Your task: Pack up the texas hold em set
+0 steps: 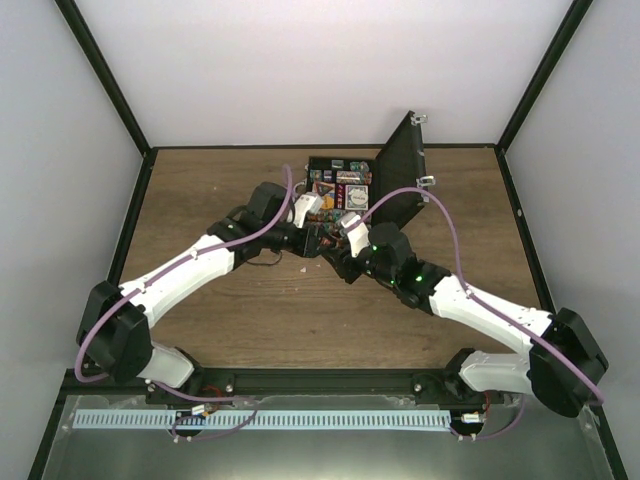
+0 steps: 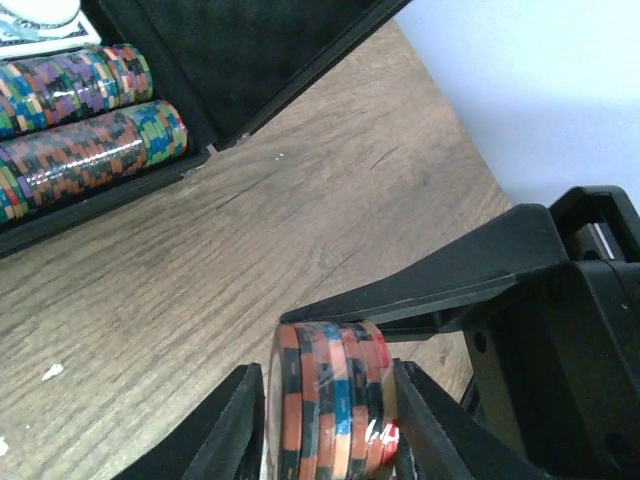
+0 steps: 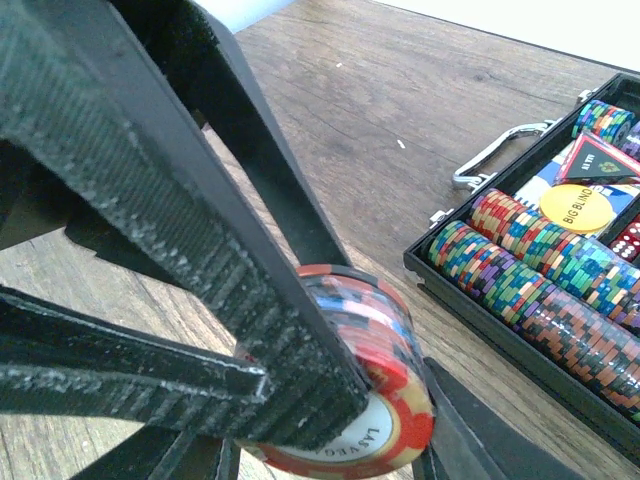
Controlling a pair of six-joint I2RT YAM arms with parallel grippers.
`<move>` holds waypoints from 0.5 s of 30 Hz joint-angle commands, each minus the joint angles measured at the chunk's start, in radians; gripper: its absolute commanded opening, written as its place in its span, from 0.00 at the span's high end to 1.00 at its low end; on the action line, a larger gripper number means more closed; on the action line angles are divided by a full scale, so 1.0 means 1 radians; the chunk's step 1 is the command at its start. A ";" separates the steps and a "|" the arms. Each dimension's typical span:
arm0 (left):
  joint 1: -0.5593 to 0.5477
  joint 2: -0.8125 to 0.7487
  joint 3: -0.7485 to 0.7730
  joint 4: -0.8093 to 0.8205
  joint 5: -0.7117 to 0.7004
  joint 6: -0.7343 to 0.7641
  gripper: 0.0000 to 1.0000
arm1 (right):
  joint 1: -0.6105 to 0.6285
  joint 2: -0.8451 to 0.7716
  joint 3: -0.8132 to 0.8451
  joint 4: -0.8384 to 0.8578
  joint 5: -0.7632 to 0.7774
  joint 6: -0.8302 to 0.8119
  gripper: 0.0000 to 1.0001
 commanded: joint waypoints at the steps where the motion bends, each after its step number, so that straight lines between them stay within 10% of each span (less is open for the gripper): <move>1: -0.008 0.012 0.008 -0.039 0.022 -0.001 0.68 | 0.005 -0.010 0.056 0.082 0.038 -0.009 0.61; 8: -0.006 0.007 -0.001 -0.023 0.026 -0.029 0.94 | 0.005 -0.036 0.047 0.077 0.100 -0.004 0.38; 15: 0.043 -0.031 -0.063 0.092 0.009 -0.111 0.96 | -0.010 -0.106 0.018 0.093 0.074 0.028 0.08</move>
